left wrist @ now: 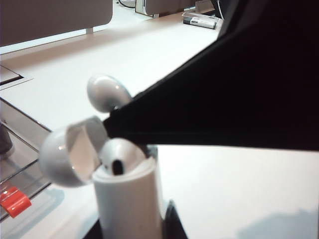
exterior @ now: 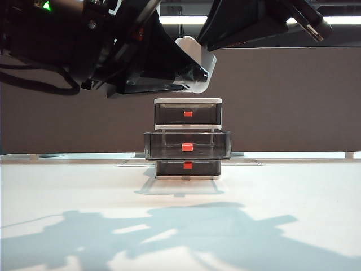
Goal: Pick up the earphone case on the table, open the lid, insert the wireless earphone on the table into it, close the lid, put the earphone case into the second layer of the drawer, and finally close the drawer.
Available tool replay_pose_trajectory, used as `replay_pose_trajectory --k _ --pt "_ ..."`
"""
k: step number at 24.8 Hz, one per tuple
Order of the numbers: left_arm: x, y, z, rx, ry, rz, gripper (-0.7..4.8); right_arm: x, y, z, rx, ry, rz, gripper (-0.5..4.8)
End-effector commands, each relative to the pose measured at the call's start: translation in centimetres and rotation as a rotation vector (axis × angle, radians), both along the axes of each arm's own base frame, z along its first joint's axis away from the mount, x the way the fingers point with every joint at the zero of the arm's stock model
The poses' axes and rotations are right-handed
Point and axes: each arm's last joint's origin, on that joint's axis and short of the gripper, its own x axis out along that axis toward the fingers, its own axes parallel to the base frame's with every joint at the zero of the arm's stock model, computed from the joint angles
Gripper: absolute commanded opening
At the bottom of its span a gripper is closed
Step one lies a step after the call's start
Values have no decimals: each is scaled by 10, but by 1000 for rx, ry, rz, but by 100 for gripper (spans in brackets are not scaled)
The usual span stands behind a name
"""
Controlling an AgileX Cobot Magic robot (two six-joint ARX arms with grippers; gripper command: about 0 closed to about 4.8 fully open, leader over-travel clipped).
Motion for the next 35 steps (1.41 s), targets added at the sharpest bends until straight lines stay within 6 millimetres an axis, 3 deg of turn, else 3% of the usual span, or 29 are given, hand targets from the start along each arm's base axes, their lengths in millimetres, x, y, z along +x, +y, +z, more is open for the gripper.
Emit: replay_pose_trajectory --k 1,14,19,35 --pt "1 0 4 -21 -18 16 48 -1 -1 1 18 17 -11 -1" --pt "1 0 4 -21 -18 16 48 -2 -1 0 36 60 -5 1" --pt "1 0 4 -21 -18 16 48 -2 -1 -1 29 65 -4 89" --pt "1 0 4 -20 -18 15 48 -3 -8 6 37 19 -25 95"
